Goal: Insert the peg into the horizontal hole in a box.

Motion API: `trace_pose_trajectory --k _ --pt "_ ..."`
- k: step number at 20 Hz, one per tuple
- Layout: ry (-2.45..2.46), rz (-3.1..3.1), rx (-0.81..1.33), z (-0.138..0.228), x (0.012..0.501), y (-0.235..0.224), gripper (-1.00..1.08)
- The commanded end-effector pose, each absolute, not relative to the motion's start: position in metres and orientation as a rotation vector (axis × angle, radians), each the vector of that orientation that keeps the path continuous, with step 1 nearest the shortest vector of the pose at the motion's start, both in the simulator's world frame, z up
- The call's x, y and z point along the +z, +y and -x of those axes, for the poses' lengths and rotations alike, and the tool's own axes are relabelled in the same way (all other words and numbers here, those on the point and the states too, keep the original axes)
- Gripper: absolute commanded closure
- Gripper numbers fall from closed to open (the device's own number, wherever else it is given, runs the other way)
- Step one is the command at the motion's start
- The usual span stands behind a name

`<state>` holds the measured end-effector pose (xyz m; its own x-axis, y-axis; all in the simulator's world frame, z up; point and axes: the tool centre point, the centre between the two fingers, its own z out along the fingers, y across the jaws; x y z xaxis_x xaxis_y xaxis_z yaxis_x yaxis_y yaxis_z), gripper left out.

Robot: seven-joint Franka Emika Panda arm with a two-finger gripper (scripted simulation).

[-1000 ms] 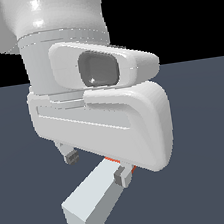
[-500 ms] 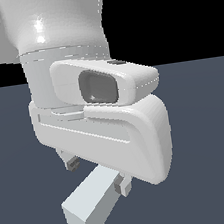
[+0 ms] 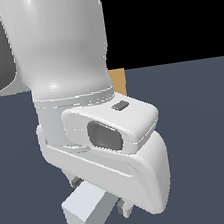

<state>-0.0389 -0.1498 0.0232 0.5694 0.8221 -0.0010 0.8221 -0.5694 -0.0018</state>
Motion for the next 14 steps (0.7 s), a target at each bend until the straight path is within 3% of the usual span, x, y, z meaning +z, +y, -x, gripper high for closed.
trace_pose_trajectory --k 1,2,14 --pt "-1.458 2.783 0.001 0.0380 0.0211 -0.1499 -0.92" --pt "-1.458 2.783 0.001 0.0380 0.0211 -0.1499 1.08" --pt "-1.465 2.779 0.000 0.0369 0.0221 -0.1482 1.08"
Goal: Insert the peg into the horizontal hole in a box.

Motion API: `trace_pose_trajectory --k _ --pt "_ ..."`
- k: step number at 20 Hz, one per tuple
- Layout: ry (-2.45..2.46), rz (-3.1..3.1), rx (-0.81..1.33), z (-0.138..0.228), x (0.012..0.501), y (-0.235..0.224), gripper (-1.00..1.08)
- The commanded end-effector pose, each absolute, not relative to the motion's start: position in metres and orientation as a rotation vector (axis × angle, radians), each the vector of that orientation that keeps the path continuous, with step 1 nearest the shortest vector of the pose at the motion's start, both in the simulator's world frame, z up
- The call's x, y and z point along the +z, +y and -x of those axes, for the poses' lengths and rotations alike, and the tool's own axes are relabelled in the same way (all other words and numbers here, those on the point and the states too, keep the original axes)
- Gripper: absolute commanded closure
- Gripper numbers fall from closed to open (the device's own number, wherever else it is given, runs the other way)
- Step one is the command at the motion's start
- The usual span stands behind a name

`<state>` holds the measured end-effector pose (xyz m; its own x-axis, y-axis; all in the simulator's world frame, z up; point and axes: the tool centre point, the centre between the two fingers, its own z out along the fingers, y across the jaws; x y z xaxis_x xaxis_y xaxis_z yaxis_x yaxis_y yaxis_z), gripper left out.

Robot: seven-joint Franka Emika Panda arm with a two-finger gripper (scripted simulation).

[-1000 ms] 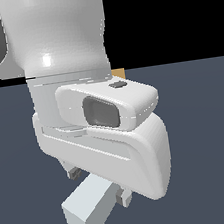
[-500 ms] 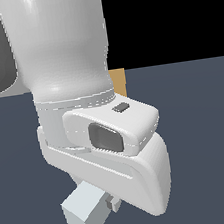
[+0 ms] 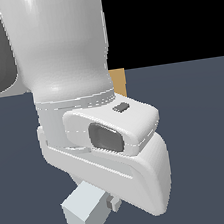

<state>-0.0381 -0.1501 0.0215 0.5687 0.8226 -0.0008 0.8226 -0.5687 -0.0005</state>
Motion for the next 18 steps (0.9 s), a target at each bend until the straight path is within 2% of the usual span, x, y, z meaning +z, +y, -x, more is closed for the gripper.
trace_pose_trajectory --k 1,8,18 --pt "-1.474 2.775 0.000 0.036 0.023 -0.146 1.08" --pt "-1.645 2.678 0.001 0.013 0.034 -0.096 1.08" --pt "-2.101 2.338 0.001 -0.016 0.067 0.058 1.08"
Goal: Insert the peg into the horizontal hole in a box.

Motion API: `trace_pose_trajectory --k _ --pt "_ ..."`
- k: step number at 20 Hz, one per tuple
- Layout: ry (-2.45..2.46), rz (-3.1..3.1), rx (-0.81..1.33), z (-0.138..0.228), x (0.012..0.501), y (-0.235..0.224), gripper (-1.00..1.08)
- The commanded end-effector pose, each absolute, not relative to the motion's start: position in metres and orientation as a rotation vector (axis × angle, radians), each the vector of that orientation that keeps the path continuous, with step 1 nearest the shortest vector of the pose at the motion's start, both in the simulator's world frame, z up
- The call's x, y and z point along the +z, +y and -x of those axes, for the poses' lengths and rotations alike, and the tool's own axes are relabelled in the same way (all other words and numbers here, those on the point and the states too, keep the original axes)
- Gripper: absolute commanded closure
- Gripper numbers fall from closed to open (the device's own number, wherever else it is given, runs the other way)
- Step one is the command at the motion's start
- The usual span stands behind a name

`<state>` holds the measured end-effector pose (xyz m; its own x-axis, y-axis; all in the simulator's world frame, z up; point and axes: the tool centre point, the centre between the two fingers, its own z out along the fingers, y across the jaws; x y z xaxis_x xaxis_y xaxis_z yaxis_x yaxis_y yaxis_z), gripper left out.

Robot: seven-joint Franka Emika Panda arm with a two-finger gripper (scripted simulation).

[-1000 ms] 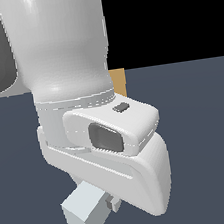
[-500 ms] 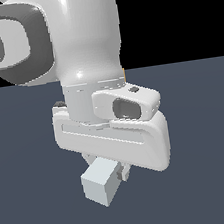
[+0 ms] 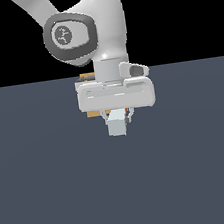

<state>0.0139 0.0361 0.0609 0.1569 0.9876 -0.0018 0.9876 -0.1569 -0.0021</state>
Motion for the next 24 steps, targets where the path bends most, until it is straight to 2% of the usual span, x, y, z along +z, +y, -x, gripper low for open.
trace_pose_trajectory --k 1,8,24 --pt "-2.134 2.308 0.001 -0.016 0.070 0.070 1.08" --pt "-2.260 2.183 0.000 -0.010 0.080 0.119 1.08" --pt "-2.268 2.174 0.002 -0.009 0.080 0.124 1.08"
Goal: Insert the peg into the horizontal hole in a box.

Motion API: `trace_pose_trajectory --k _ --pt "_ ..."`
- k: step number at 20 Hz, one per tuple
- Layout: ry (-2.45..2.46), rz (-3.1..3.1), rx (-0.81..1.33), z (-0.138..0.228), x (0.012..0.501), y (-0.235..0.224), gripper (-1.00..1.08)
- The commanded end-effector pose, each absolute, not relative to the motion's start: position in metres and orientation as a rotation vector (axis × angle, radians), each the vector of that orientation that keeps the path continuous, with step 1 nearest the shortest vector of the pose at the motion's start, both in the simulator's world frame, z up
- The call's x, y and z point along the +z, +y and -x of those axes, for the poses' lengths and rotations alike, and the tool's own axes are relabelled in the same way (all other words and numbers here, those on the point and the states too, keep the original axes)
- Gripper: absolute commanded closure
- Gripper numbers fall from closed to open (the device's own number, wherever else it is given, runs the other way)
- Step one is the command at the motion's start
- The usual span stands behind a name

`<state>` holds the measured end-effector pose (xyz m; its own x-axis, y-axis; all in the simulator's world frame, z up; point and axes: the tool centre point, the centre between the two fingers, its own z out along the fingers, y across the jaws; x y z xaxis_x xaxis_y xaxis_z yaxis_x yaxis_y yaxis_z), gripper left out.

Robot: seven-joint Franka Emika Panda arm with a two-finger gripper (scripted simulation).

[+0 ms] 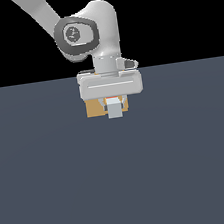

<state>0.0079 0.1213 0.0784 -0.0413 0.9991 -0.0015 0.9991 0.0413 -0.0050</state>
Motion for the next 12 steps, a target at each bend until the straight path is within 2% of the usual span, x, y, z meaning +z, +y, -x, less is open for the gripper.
trace_pose_trajectory --k 1,12 --pt "-2.268 2.174 0.002 -0.009 0.080 0.127 1.08" --pt "-2.269 2.174 -0.001 -0.005 0.082 0.205 1.08"
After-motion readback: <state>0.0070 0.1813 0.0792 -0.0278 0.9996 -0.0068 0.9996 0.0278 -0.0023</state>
